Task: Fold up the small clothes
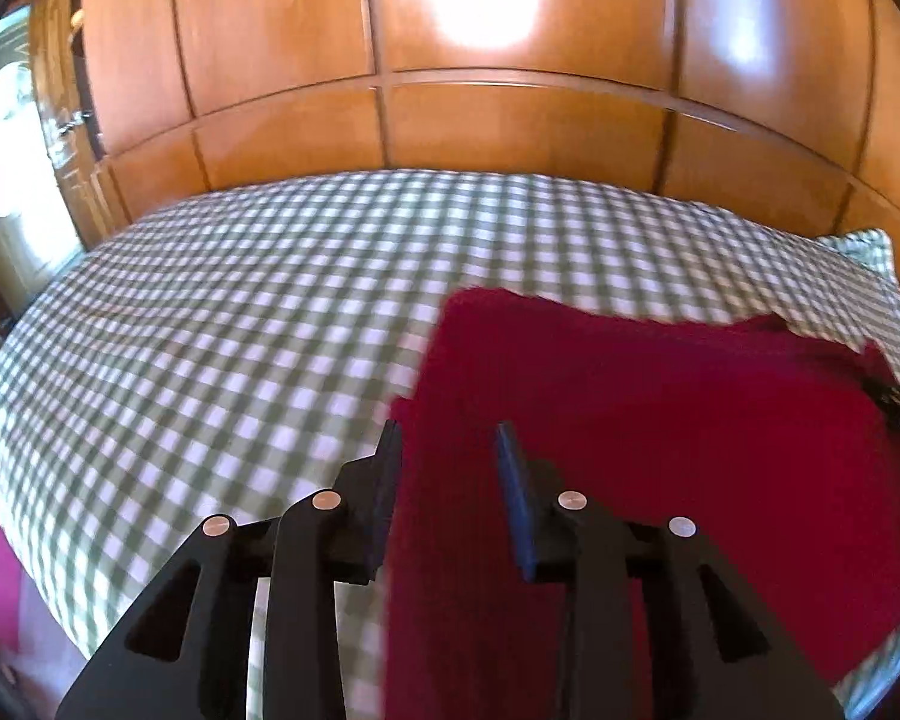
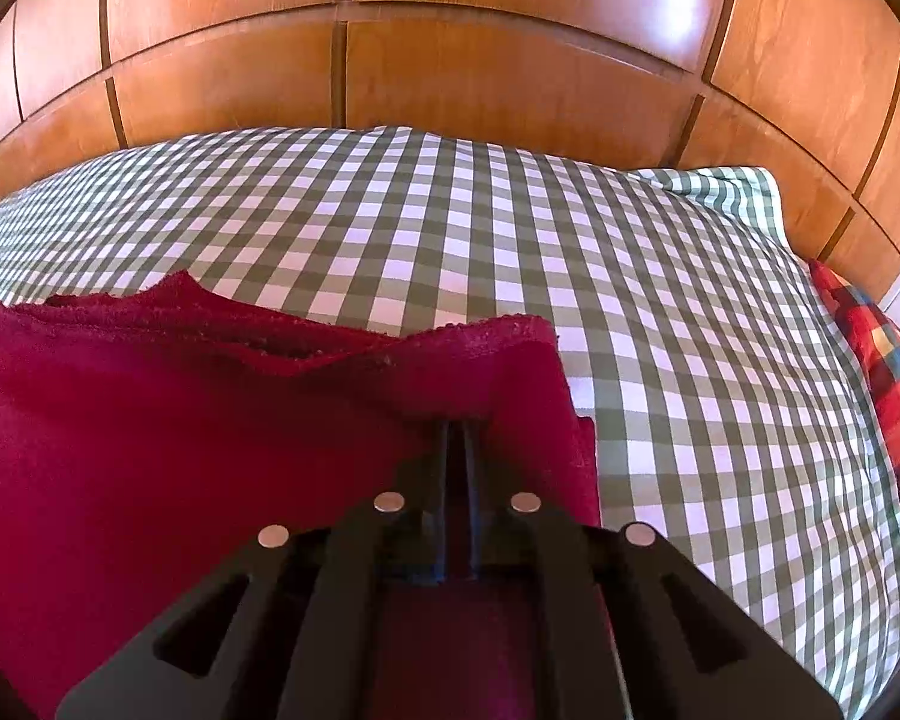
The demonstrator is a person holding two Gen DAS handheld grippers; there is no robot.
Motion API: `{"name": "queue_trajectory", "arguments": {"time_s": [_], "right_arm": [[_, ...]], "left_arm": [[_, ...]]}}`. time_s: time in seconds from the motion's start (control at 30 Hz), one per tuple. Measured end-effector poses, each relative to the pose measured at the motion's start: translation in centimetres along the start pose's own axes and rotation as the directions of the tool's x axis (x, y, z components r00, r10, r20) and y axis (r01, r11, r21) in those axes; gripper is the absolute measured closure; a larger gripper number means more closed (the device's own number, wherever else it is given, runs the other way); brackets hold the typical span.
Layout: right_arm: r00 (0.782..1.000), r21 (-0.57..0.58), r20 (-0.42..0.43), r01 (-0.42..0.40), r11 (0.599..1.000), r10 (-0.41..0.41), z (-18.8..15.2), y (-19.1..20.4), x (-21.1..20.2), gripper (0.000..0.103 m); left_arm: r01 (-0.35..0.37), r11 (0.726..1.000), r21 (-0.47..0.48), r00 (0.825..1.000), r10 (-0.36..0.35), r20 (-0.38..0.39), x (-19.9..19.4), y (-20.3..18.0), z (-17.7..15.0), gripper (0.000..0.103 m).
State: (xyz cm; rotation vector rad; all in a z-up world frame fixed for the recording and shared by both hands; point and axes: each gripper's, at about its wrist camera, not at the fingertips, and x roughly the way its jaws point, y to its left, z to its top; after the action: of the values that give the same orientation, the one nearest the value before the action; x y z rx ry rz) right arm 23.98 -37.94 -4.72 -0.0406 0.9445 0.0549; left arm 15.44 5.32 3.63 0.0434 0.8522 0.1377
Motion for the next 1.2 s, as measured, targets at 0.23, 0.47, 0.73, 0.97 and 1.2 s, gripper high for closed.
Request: {"name": "queue_trajectory", "arguments": {"time_s": [0.23, 0.47, 0.73, 0.97, 1.2], "right_arm": [[0.996, 0.076, 0.034, -0.089, 0.993, 0.086, -0.7, -2.4, -3.9, 0.051], [0.965, 0.256, -0.003, -0.251, 0.934, 0.261, -5.0, -8.0, -5.6, 0.043], [0.812, 0.449, -0.017, -0.515, 0.730, 0.584, -10.3, -10.9, -4.9, 0.029], [0.737, 0.467, 0.001, -0.598, 0.651, 0.676, -10.6, -9.3, -4.3, 0.025], [0.690, 0.444, 0.006, -0.650, 0.616, 0.724, -9.6, -7.0, -3.3, 0.030]], "left_arm": [[0.038, 0.999, 0.036, 0.999, -0.038, 0.009, -1.0, -1.4, -1.5, 0.072], [0.057, 0.998, 0.036, 0.998, -0.057, 0.000, -1.2, -1.8, -2.2, 0.072], [0.079, 0.995, 0.057, 0.997, -0.079, 0.009, -1.8, -2.6, -2.4, 0.072], [0.108, 0.991, 0.083, 0.994, -0.108, -0.007, -1.5, -3.6, -2.5, 0.072], [0.102, 0.987, 0.124, 0.994, -0.098, -0.042, -0.3, -4.8, -3.1, 0.072]]}}
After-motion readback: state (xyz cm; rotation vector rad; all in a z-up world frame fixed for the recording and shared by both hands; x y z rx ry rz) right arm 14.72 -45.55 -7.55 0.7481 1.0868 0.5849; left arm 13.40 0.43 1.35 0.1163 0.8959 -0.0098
